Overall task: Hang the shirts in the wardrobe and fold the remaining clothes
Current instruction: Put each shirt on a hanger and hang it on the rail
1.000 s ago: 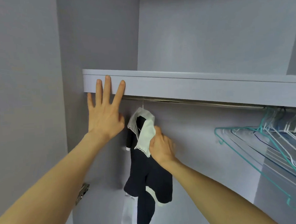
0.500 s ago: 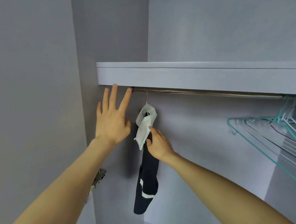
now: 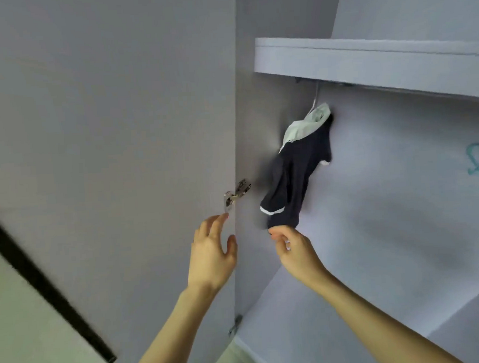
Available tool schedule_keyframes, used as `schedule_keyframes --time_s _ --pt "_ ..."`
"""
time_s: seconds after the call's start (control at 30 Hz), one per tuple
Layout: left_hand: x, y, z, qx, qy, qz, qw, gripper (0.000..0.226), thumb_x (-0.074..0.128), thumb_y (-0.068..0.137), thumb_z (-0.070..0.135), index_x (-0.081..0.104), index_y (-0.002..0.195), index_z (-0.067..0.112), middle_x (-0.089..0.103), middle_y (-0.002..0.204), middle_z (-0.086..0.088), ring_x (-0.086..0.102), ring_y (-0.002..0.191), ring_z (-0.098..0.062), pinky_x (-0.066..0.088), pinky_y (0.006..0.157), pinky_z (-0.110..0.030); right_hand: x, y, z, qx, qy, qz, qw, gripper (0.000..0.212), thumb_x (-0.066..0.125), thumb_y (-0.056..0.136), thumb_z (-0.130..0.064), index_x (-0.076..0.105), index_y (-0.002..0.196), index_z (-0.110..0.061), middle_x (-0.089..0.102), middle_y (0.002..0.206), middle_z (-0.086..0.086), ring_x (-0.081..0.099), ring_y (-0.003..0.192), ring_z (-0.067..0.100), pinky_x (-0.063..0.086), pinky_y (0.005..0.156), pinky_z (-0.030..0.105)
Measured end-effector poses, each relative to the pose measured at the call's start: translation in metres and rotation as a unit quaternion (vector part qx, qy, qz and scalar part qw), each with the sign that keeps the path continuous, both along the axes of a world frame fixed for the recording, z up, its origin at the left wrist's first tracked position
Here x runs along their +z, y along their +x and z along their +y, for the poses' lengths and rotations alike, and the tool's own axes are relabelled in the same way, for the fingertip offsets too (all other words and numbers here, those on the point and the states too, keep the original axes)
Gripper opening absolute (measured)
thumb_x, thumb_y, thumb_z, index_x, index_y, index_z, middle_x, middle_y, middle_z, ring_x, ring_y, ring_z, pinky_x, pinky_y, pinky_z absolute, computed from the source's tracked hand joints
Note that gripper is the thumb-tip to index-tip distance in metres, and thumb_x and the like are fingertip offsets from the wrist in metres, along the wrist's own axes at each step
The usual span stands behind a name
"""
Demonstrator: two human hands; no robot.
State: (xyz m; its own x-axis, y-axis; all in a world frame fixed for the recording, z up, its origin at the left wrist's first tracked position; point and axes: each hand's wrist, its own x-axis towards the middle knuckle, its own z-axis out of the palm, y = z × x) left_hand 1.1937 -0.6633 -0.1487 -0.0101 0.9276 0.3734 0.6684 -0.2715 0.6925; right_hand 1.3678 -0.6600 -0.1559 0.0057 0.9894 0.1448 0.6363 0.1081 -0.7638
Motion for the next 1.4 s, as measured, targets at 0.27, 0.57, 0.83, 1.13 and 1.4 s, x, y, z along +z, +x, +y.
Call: schedule_keyframes --time_s 0.27,0.57,0.83,1.13,1.4 --pt "-0.073 -0.077 -0.160 0.230 -0.119 0.003 0.966 0.041 0.055 0.090 0.010 0.051 0.131 0.007 0.052 0.130 -0.012 0.048 0.121 -0.029 0.036 0.102 -0.033 -0.078 -0.096 -0.076 0.228 -0.129 -0.007 0.965 0.028 0.042 0.093 -0.003 0.061 0.115 -0.005 0.066 0.112 0.009 0.060 0.106 0.021 0.040 0.085 0.020" --pt "-0.122 -0.121 -0.399 0.541 -0.215 -0.089 0.808 0.037 0.053 0.088 0.005 0.055 0.126 0.007 0.056 0.125 -0.010 0.053 0.116 -0.025 0.036 0.095 -0.027 -0.145 -0.206 -0.222 0.515 -0.235 -0.092 0.819 0.025 0.042 0.095 -0.006 0.061 0.111 -0.007 0.068 0.103 0.013 0.063 0.092 0.027 0.046 0.082 0.031" --pt "-0.122 -0.162 -0.604 0.722 -0.210 -0.107 0.651 0.033 0.053 0.087 0.006 0.059 0.120 0.006 0.059 0.118 -0.012 0.054 0.111 -0.027 0.033 0.088 -0.022 -0.157 -0.328 -0.392 0.691 -0.249 -0.148 0.662 0.027 0.038 0.094 -0.009 0.061 0.107 -0.015 0.061 0.089 -0.004 0.060 0.091 0.021 0.047 0.085 0.033" --pt "-0.178 -0.311 -0.752 0.740 -0.308 -0.105 0.588 0.049 0.055 0.088 0.018 0.044 0.134 0.005 0.044 0.133 -0.020 0.043 0.121 -0.035 0.033 0.101 -0.038 -0.195 -0.481 -0.532 0.721 -0.233 -0.192 0.624 0.032 0.039 0.095 -0.016 0.055 0.122 -0.016 0.061 0.112 0.003 0.055 0.097 0.017 0.046 0.085 0.030" --pt "-0.264 -0.473 -0.798 0.713 -0.445 -0.080 0.535 0.099 0.059 0.080 0.057 -0.004 0.148 0.025 -0.001 0.156 -0.013 0.000 0.143 -0.033 0.016 0.110 -0.054 -0.267 -0.586 -0.571 0.683 -0.211 -0.243 0.656 0.036 0.034 0.099 -0.020 0.044 0.133 -0.019 0.052 0.131 0.003 0.050 0.116 0.021 0.042 0.093 0.032"
